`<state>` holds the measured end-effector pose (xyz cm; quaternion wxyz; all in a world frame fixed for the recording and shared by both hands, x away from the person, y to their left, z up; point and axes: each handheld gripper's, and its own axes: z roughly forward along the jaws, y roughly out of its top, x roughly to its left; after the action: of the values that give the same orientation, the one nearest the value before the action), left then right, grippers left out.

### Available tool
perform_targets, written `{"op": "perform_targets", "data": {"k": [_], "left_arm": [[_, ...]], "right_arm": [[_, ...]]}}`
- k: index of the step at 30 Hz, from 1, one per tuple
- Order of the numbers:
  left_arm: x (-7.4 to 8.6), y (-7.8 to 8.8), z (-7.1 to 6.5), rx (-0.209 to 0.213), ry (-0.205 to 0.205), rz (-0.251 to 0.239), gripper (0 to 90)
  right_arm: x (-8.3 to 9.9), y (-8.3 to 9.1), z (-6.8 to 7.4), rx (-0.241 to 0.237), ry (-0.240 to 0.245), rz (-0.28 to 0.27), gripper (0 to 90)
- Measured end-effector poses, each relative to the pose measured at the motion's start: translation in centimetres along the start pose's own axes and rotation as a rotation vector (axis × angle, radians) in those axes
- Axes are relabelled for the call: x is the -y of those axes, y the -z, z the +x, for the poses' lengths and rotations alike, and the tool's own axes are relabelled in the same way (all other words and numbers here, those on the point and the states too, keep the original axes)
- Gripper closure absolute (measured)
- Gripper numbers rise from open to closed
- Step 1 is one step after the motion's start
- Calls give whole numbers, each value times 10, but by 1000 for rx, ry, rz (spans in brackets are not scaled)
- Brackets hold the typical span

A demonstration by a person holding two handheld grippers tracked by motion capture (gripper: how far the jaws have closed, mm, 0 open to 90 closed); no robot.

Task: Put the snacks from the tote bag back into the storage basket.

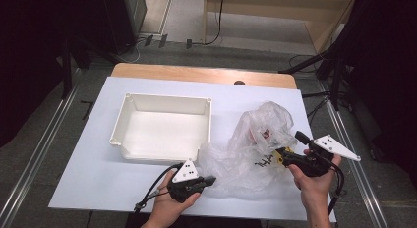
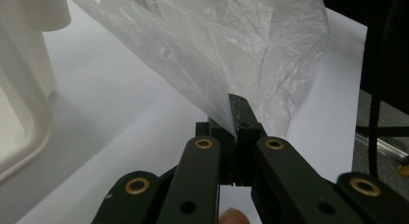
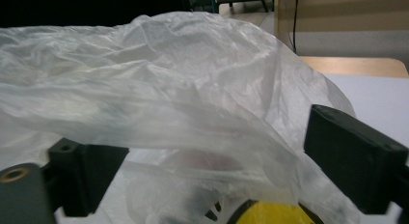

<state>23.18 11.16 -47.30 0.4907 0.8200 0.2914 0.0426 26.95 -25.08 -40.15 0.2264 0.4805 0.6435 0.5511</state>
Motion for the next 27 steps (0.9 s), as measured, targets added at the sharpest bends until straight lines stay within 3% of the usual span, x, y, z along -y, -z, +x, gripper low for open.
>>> {"op": "perform_targets", "data": {"k": [3, 4, 5, 6, 7, 9, 12, 15, 17, 19, 22, 23, 27], "left_arm": [[1, 1, 0, 3, 2, -10, 900], [1, 1, -1, 3, -3, -6, 900], [1, 0, -1, 5, -13, -1, 900], [1, -1, -3, 2, -25, 4, 900], [1, -2, -6, -7, -53, 20, 900], [1, -3, -7, -8, -63, 25, 900], [1, -3, -6, -8, -53, 30, 900], [1, -3, -6, -10, -57, 24, 900], [2, -3, -8, -16, -63, 20, 900], [2, -3, -8, -19, -67, 25, 900], [2, -4, -9, -22, -73, 30, 900], [2, -5, -9, -22, -73, 31, 900], [2, -5, -10, -24, -73, 31, 900]], "right_arm": [[-5, -7, 5, -7, 22, -6, 293], [-8, -13, 5, 1, 26, -20, 432], [-8, -13, 5, 1, 26, -20, 432], [-11, -18, 4, -2, 19, -15, 459], [-15, -27, 0, 7, 8, -16, 578], [-17, -33, -3, 11, 1, -22, 625], [-27, -58, -15, 16, -37, 16, 828], [-31, -71, -23, 13, -40, 43, 873], [-31, -92, -35, 64, -60, 115, 898], [-29, -100, -40, 89, -68, 143, 900], [-16, -121, -57, 159, -93, 233, 900], [-9, -127, -64, 186, -121, 278, 900], [12, -137, -83, 266, -154, 387, 900]]}}
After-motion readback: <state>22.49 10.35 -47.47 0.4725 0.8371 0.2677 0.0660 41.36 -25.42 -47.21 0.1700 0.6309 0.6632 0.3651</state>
